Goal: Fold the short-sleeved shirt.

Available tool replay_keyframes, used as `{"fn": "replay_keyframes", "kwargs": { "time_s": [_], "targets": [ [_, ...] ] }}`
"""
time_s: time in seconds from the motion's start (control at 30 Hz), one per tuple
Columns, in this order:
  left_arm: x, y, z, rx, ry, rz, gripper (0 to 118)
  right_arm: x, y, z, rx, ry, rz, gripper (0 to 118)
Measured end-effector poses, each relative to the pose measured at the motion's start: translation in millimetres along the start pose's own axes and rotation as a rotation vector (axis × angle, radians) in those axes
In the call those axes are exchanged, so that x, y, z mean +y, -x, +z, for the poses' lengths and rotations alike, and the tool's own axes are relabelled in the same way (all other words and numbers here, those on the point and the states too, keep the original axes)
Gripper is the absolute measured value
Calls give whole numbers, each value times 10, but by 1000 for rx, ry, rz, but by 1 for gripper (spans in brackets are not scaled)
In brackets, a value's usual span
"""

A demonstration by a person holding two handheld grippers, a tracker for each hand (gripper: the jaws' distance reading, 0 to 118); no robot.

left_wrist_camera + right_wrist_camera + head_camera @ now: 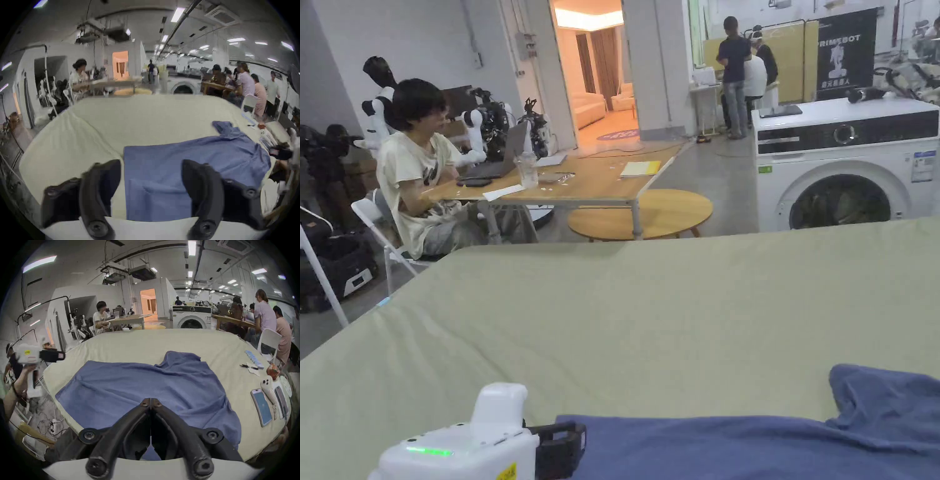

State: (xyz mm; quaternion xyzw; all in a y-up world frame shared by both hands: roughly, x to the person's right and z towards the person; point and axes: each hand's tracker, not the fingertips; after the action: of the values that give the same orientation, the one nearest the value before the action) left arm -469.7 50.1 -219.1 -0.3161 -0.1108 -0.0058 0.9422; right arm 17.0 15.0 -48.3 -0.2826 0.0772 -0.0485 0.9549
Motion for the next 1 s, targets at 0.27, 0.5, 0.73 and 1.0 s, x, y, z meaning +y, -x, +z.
{"fn": "replay_keyframes", "kwargs": {
  "time_s": [0.27,0.5,0.73,1.0],
  "targets": [
    [225,479,-1560,51,254,173,67,-226,-450,32,-134,104,-14,0],
    [166,255,-1801,104,310,41,1,16,-1018,-192,-192,167,-40,0],
    [214,122,-1862,139,365,-25,1,918,-1686,-1408,-205,248,-195,35],
    [209,78,-1807,145,363,-24,1,937,-1784,-2165,-289,439,-146,29]
  ]
}}
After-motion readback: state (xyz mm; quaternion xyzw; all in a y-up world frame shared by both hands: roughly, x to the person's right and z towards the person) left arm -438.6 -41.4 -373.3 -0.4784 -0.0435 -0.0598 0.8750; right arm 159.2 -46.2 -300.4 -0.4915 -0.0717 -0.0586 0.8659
